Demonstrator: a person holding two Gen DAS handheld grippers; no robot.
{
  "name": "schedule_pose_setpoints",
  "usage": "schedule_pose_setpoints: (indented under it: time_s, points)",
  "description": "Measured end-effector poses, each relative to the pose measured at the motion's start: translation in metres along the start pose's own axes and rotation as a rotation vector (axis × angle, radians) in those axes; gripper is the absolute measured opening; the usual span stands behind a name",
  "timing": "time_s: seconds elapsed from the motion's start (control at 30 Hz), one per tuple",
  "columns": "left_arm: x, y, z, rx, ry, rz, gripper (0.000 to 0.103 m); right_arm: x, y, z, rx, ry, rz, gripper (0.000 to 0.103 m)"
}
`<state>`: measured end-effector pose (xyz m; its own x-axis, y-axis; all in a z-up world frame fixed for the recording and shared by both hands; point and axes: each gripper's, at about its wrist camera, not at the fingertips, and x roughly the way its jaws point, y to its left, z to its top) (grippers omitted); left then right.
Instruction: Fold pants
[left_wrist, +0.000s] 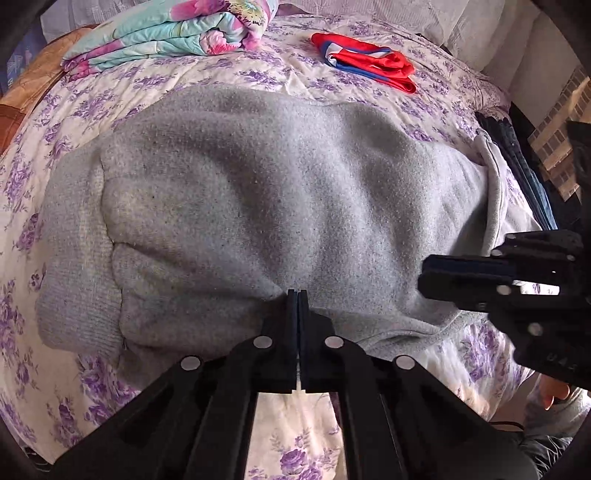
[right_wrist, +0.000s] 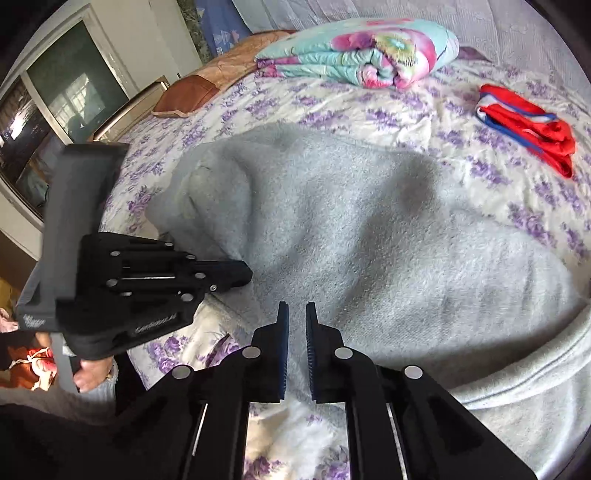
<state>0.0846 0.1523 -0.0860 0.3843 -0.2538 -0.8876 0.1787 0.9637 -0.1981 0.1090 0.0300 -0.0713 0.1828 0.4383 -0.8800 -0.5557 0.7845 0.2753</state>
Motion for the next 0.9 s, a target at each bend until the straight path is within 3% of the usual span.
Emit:
schedule_pose_setpoints:
  time_s: [0.07,0.13,0.23,0.3,0.33,0.37,0.4,0.5,0.6,0.73,0.9]
  points:
    - [-0.002,-0.001,-0.003,0.006,-0.003,0.002,0.001,0.027,-0.002,-0.004,0.006,0.092,0.006,0.010]
    - [-0.001,0.002,-0.008,0.005,0.002,-0.008,0.001,0.027,0.005,-0.007,-0.033,0.065,-0.040,0.009]
    - [-0.001,0.005,-0.012,0.009,-0.020,-0.024,0.001,0.014,-0.002,0.006,0.005,0.137,-0.019,0.010]
    - [-0.002,0.007,-0.012,0.001,-0.017,-0.033,0.001,-0.018,-0.022,0.024,0.051,0.100,-0.053,0.014]
    - [-0.002,0.008,-0.012,-0.004,-0.014,-0.037,0.001,-0.038,-0.039,0.032,0.088,0.065,-0.121,0.023]
    - [-0.002,0.008,-0.012,-0.006,-0.014,-0.039,0.001,-0.059,-0.059,0.041,0.140,0.037,-0.199,0.057]
    - [-0.002,0.008,-0.012,-0.005,-0.016,-0.039,0.001,-0.078,-0.083,0.052,0.201,0.009,-0.278,0.082]
    - [-0.003,0.006,-0.014,0.004,-0.025,-0.023,0.001,-0.119,-0.174,0.080,0.412,0.032,-0.532,0.083]
    - [-0.003,0.002,-0.015,0.018,-0.034,-0.002,0.001,-0.134,-0.264,0.085,0.575,0.146,-0.697,0.083]
    - [-0.003,0.004,-0.015,0.020,-0.039,-0.013,0.001,-0.114,-0.334,0.072,0.723,0.300,-0.757,0.082]
    - [-0.003,0.005,-0.014,0.022,-0.032,-0.026,0.001,-0.073,-0.360,0.062,0.791,0.404,-0.786,0.081]
